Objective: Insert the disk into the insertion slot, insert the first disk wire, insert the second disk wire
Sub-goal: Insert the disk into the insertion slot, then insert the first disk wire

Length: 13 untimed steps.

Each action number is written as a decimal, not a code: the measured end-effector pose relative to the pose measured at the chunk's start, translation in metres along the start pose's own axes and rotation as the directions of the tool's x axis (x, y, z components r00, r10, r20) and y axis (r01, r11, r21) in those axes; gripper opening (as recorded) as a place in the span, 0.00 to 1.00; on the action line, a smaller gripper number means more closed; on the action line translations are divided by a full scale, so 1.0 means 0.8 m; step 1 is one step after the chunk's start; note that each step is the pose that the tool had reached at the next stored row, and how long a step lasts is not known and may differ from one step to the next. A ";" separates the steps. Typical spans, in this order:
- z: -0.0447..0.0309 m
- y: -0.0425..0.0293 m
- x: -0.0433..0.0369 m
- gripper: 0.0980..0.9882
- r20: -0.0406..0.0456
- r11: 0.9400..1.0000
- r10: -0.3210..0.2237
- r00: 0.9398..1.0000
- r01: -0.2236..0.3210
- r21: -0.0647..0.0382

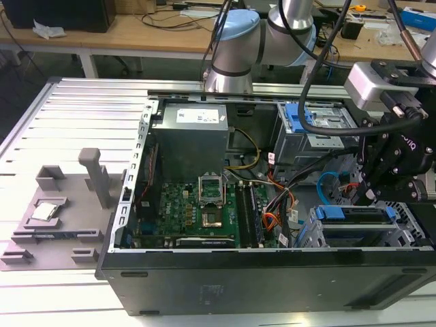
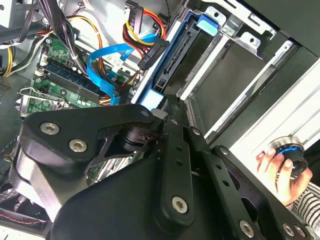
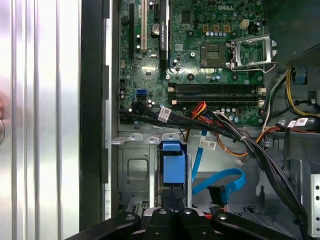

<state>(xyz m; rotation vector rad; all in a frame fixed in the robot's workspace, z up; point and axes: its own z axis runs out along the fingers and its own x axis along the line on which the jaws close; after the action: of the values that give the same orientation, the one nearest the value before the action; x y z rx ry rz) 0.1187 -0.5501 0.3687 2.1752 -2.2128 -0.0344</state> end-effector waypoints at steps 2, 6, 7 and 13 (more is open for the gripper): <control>0.0000 -0.0001 0.000 0.01 0.000 1.000 0.000 1.000 0.000 0.000; 0.0000 -0.0003 0.000 0.01 0.000 1.000 0.000 1.000 0.000 0.000; 0.0000 -0.0004 0.000 0.01 0.000 1.000 0.000 1.000 0.000 0.000; -0.0001 -0.0008 0.000 0.36 0.000 1.000 0.000 1.000 0.000 0.000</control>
<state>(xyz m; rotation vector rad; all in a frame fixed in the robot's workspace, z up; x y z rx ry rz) 0.1194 -0.5501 0.3687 2.1751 -2.2128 -0.0344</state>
